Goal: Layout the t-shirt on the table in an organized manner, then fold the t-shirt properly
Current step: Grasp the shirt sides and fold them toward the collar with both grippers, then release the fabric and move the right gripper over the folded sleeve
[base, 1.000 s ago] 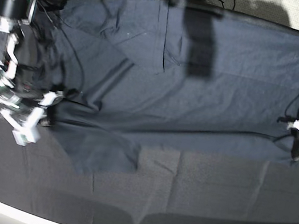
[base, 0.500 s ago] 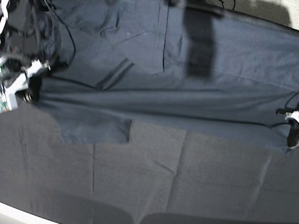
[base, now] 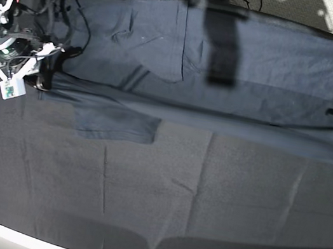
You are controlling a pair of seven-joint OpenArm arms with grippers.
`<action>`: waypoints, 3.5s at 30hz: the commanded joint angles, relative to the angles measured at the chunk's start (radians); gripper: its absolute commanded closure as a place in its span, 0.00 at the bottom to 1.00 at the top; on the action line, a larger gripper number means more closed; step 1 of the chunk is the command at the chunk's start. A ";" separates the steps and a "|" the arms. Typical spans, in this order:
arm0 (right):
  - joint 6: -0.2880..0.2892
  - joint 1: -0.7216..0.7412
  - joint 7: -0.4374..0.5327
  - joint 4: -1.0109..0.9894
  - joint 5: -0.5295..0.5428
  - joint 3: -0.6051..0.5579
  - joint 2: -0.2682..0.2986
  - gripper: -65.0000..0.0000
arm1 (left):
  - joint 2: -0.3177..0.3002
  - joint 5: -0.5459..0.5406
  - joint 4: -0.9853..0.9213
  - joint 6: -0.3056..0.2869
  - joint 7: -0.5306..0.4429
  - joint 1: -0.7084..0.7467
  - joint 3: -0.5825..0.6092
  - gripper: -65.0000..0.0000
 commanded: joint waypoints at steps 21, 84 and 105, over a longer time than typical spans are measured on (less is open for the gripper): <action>-0.007 -0.085 -0.093 0.020 0.006 0.011 0.018 1.00 | -0.014 -0.059 0.020 -0.048 -0.012 0.239 -0.050 1.00; -0.163 0.698 -0.379 -0.640 0.050 -0.320 -0.153 0.60 | 0.011 -0.006 0.156 -0.051 -0.016 0.250 -0.047 0.59; -0.037 0.710 -0.470 -0.691 0.053 -0.455 -0.168 0.98 | 0.011 -0.007 0.156 -0.050 -0.016 0.250 -0.047 0.59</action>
